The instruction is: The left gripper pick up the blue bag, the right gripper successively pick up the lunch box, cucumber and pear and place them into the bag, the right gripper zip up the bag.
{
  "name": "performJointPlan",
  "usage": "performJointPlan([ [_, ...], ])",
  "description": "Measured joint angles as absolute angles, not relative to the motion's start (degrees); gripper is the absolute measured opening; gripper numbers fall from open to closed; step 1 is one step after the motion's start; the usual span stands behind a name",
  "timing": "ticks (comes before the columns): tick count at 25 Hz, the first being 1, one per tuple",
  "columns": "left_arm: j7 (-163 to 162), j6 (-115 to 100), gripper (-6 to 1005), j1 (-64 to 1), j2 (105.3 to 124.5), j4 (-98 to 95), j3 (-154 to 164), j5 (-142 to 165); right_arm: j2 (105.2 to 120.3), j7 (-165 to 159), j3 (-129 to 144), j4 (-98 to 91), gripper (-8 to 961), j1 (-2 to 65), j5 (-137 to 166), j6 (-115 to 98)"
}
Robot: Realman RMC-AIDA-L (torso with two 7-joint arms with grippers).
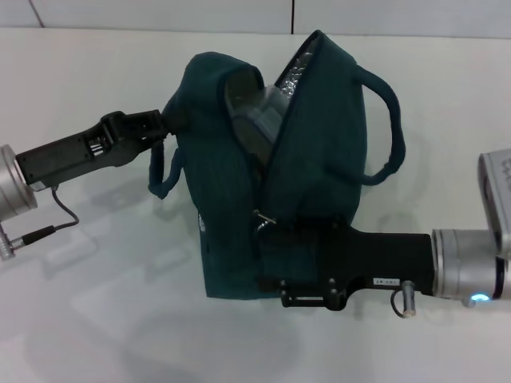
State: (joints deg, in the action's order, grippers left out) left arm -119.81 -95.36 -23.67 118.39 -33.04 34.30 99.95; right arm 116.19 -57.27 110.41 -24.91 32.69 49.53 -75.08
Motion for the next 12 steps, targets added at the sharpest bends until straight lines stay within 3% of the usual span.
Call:
performJointPlan([
  [12,-119.79,-95.36,79,-23.05,118.22,-33.04,34.28,99.84,115.5,-49.26,108.26,-25.96,659,26.93,43.78,-83.57],
])
